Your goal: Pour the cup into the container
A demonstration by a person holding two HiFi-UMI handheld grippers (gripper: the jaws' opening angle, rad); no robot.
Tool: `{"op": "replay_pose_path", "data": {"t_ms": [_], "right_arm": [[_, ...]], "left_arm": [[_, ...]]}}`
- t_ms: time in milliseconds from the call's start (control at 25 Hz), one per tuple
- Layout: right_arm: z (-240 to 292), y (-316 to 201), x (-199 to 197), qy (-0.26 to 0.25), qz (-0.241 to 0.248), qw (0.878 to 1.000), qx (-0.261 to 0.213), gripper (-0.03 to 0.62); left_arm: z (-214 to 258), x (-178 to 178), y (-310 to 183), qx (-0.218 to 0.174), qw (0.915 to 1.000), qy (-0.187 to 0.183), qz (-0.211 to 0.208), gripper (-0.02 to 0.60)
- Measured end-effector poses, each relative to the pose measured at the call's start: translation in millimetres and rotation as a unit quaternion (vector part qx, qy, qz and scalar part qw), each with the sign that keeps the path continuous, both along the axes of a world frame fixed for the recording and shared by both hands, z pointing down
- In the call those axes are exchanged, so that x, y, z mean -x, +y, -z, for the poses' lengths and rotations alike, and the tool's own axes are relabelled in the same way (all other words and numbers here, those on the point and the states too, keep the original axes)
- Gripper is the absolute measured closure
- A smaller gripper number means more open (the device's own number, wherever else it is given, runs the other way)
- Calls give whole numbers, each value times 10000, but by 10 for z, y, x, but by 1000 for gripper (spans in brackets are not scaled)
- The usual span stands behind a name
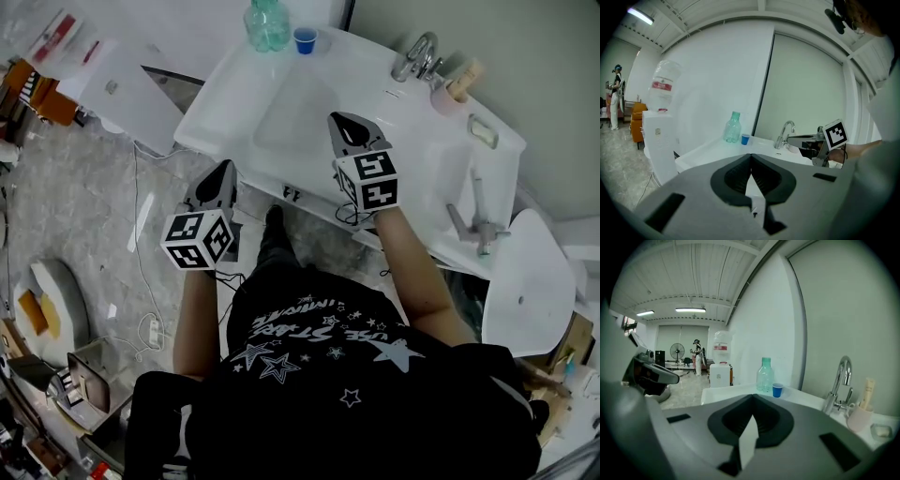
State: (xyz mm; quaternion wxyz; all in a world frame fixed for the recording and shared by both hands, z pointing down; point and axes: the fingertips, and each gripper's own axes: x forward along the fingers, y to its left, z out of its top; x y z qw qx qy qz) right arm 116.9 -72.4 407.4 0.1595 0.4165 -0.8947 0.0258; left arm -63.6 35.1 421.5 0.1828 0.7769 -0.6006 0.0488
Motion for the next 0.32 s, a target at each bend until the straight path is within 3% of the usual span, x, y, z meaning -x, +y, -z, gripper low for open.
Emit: {"op": "replay_pose_path", "data": {"t_ms": [320], "right_arm": [[17,477,-198,-86,91,9999,15,588]], "left_arm": [[4,-229,448,-17,10000,26,29,572]]}}
